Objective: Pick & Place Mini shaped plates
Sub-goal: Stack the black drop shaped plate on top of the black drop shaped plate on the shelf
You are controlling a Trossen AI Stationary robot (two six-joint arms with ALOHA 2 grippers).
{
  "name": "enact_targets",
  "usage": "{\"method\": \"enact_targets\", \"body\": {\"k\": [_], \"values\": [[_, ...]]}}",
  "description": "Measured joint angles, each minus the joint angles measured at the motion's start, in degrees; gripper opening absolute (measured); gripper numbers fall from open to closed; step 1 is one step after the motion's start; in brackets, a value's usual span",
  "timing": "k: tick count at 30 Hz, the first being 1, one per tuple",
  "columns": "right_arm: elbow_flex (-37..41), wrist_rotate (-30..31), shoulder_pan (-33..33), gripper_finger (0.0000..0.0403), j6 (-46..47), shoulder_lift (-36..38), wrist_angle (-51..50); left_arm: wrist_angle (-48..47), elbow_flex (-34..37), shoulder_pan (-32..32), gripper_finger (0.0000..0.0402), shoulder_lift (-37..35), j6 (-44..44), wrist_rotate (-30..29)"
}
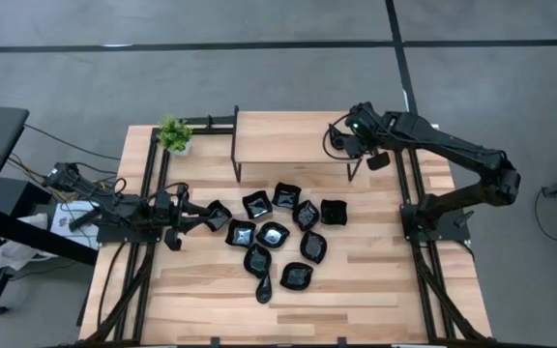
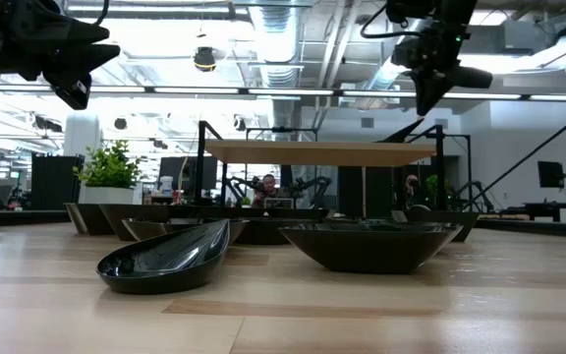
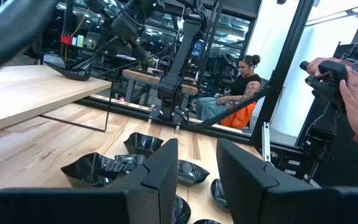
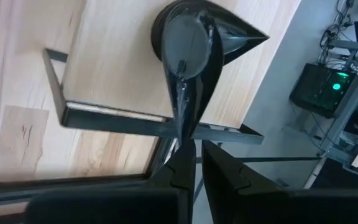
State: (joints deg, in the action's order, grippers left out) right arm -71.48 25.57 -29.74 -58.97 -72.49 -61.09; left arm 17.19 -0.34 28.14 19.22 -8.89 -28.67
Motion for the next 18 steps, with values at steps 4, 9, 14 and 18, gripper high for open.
{"method": "enact_targets", "body": {"k": [4,9,14,18], "values": [[0.00,-0.01,-0.53,0.0020,-0.37,0.00,0.49,0.04,0.00,0.00,0.0112,0.00,-0.01,0.00],[0.00,1.56,-0.77,0.0022,-1.17,0.00,0.71,0.06,0.00,0.00,0.0112,0.00,-0.01,0.00],[0.00,9.58,1.69,0.0022,-0.51,0.44,0.71,0.11,-0.01,0.00,0.0112,0.02,-0.01,0.00],[0.00,10.34,5.02,0.0023,7.27,2.54,1.05,0.35,0.00,0.00,0.0112,0.00,-0.02,0.00]]}}
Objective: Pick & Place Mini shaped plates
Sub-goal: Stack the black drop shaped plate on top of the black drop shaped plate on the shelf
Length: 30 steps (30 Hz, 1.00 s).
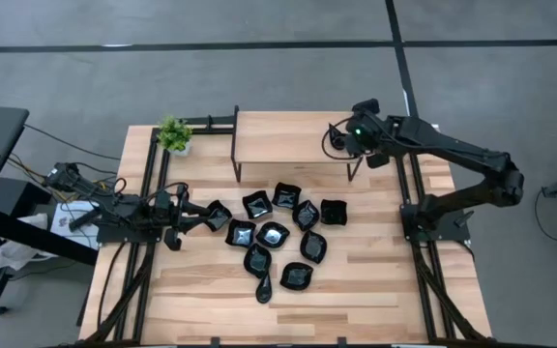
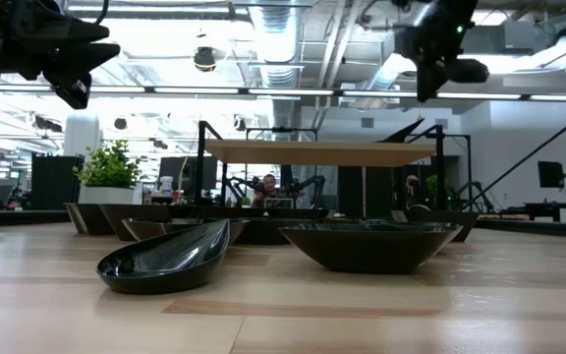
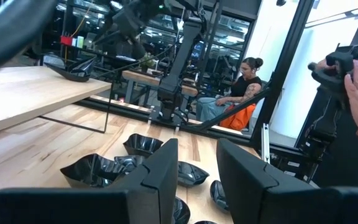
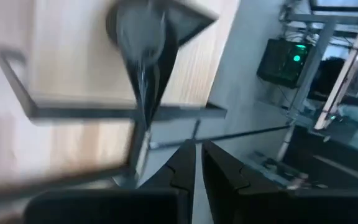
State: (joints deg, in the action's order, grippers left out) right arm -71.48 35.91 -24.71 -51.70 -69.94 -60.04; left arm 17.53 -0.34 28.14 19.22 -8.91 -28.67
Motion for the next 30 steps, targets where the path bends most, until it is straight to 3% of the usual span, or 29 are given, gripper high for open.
{"method": "enact_targets", "body": {"k": [5,11,15,20,24,30], "values": [[-0.02,-1.11,4.57,0.0016,21.79,3.44,1.40,0.12,0.00,0.00,0.0112,0.02,0.00,0.00],[-0.02,-9.38,7.06,0.0002,49.56,7.84,3.19,0.29,0.00,0.00,0.0112,0.01,0.02,0.00],[-0.02,-14.08,4.15,0.0002,56.02,9.97,3.52,0.43,-0.01,0.00,0.0112,0.01,0.01,0.00],[-0.04,-25.52,-6.62,0.0001,59.12,9.63,-0.33,0.53,-0.01,0.00,0.0112,0.00,0.01,0.00],[-0.04,-18.37,-13.62,0.0001,54.61,7.04,-1.79,0.55,-0.01,0.00,0.0112,0.01,0.02,0.00],[0.47,-4.83,-14.76,0.0001,48.27,1.42,1.94,0.57,0.00,0.00,0.0112,0.00,0.02,0.00]]}}
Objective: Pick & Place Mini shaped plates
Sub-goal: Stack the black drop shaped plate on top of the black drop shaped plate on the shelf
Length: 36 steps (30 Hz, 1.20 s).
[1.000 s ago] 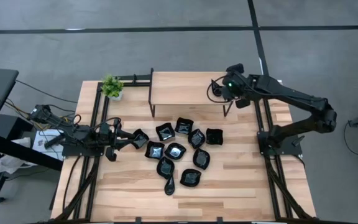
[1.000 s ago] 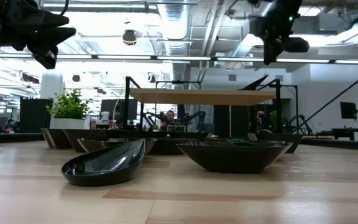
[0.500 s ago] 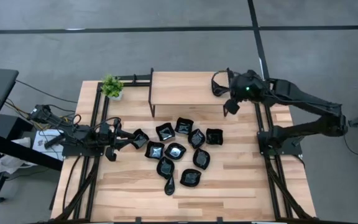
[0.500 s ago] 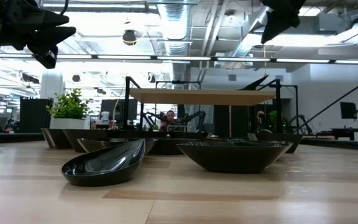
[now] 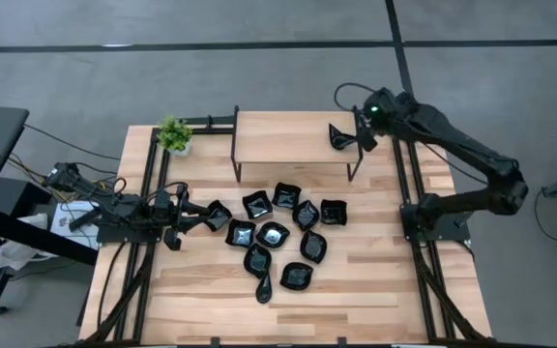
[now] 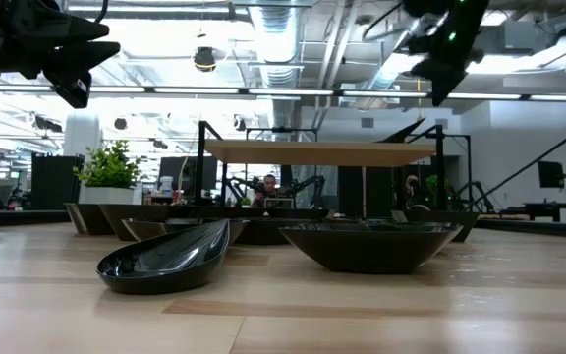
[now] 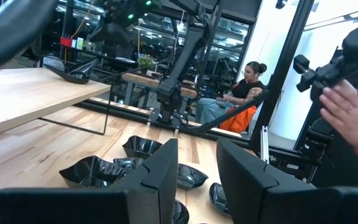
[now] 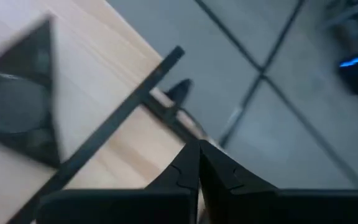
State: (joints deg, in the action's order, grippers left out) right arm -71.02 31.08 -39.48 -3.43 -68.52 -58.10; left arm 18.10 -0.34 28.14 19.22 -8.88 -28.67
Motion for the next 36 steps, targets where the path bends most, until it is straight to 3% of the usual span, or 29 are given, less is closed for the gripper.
{"method": "enact_targets", "body": {"k": [9,15,31,36], "values": [[1.94,15.02,4.36,0.0001,-8.72,-2.14,-2.07,0.05,-0.02,0.00,0.0112,0.02,-0.02,-0.01],[1.89,15.55,7.46,0.0001,-16.41,-1.02,-3.72,0.05,-0.02,0.00,0.0112,0.00,-0.02,0.00],[1.89,25.14,7.05,0.0001,-19.66,-12.37,-5.12,0.24,-0.01,-0.01,0.0112,0.02,-0.01,0.00],[1.89,25.98,6.12,0.0001,-20.86,-12.82,-3.90,0.36,0.00,0.00,0.0112,0.00,-0.02,0.00]]}}
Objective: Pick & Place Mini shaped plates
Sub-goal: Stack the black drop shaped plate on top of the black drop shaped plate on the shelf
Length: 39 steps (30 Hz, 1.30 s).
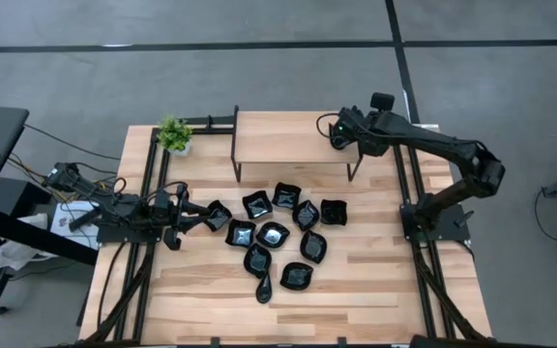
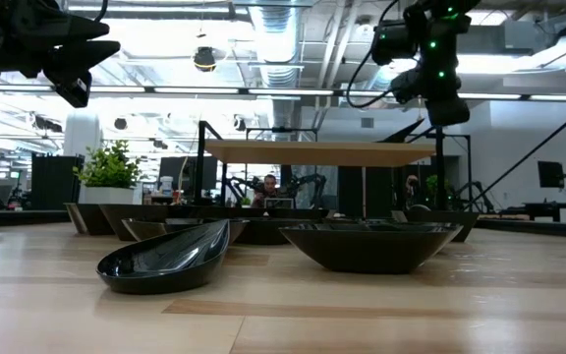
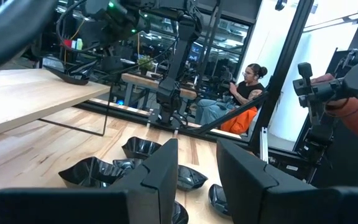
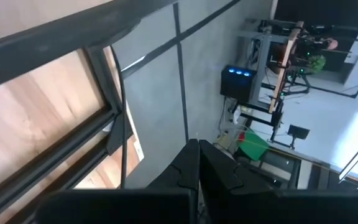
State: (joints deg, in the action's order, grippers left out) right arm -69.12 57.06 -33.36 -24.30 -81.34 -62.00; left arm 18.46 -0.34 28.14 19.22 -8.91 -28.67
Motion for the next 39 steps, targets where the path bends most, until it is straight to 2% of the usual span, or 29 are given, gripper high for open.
{"method": "enact_targets", "body": {"k": [15,27,39], "values": [[-0.02,0.12,-4.27,0.0001,-7.17,0.55,9.03,0.06,-0.01,0.00,0.0112,0.02,0.00,0.00],[-0.02,0.04,-4.76,0.0001,-11.80,0.55,15.81,0.09,-0.01,0.00,0.0112,0.01,0.00,0.00],[-0.02,0.02,-7.56,0.0001,-13.81,0.55,19.17,0.12,-0.02,0.00,0.0112,0.00,0.00,0.00]]}}
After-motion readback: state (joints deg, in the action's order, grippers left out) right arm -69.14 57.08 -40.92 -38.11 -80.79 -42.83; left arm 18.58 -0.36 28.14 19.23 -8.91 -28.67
